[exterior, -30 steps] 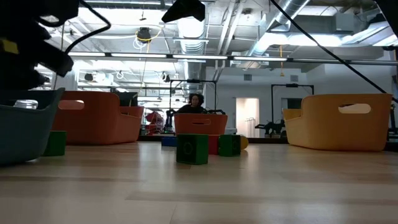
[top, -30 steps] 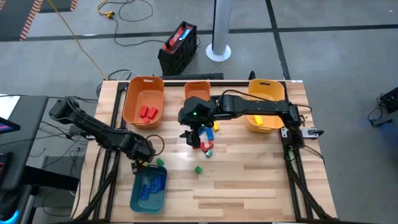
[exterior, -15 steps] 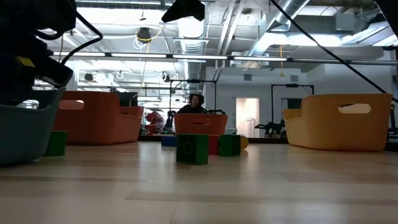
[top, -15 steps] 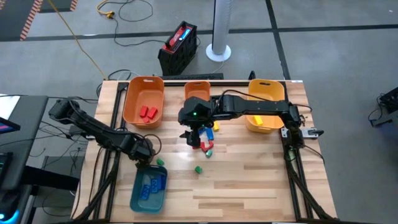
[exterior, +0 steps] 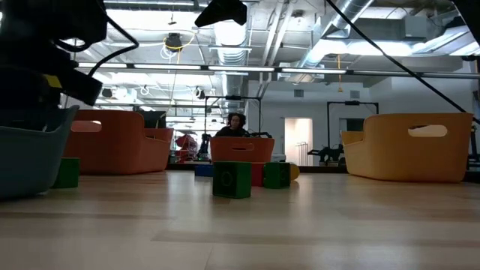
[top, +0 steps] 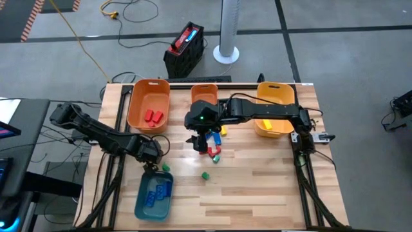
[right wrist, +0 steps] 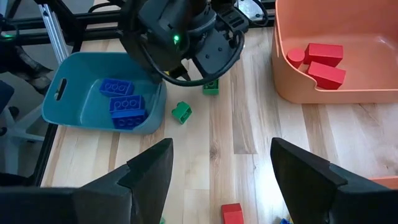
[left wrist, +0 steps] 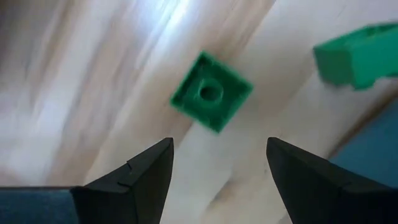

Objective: Sort blocks
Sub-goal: Put the green game piece into the right orange bin

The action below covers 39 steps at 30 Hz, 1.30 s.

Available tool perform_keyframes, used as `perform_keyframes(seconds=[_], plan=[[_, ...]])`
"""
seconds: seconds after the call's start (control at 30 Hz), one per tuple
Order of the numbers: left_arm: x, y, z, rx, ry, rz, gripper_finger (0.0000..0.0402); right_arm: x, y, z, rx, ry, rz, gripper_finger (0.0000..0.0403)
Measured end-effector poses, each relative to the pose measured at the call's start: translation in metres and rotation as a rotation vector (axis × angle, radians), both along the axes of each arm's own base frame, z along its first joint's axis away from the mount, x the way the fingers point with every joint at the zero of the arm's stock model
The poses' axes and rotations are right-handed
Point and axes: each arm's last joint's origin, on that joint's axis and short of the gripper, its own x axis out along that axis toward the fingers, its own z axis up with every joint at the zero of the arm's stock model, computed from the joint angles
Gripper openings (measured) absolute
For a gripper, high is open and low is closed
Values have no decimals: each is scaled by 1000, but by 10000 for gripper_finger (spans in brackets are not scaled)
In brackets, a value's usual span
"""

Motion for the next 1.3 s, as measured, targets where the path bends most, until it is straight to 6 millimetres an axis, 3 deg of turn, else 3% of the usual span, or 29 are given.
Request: perform_keyframes(seconds=[0.27,0.57,0.8,0.97,1.3], plan=[[9,17,1,66,-59,12,251,0,0,0,4,1,-3,282],[36,41,9,89,-295,0,251,0,0,0,6,2,-5,282],[21,45,14,-21,-85,-163,251,0,0,0,8,5,-7,282],[17,42,13,-101,-45,-221,251,0,0,0,3,0,-2,282],[22,25,-2,-4,45,-424,251,0,0,0,2,1,-1,282]])
